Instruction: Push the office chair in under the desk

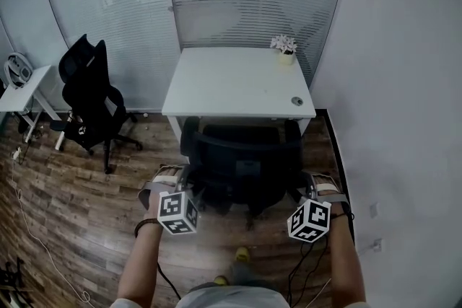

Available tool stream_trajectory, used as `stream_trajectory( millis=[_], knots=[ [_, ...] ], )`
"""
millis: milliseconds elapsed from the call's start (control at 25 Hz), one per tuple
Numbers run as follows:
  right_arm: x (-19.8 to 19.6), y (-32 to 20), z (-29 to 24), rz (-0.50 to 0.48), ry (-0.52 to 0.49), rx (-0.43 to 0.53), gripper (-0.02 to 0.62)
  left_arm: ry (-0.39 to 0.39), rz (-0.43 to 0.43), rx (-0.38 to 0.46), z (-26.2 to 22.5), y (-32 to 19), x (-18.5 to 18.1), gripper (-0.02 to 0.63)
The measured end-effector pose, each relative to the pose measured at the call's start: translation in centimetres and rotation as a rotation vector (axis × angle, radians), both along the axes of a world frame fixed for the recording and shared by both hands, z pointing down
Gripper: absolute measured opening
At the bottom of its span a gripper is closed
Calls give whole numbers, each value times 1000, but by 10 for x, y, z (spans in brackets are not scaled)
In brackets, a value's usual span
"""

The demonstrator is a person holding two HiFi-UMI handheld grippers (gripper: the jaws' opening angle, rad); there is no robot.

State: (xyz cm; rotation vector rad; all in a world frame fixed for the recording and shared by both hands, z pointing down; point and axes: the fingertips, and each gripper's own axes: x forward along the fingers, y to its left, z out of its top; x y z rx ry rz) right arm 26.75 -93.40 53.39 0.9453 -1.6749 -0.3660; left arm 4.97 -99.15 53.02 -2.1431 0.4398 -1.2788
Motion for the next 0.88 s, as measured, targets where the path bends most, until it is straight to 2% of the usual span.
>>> stream_trajectory(
  millis=[400, 640, 800, 880],
  knots=[
    [2, -2, -3, -19, -11, 45, 201, 26, -26, 6, -2, -4, 4, 218],
    [4, 4, -8, -37, -3, 76, 201, 100, -58, -32, -6, 1, 7, 259],
    [8, 11, -13, -66, 17, 100, 199, 109, -78, -43, -7, 3, 7, 258],
    [10, 14, -17, -57, -15, 112, 199, 130, -94, -47, -10, 4, 6, 253]
  ],
)
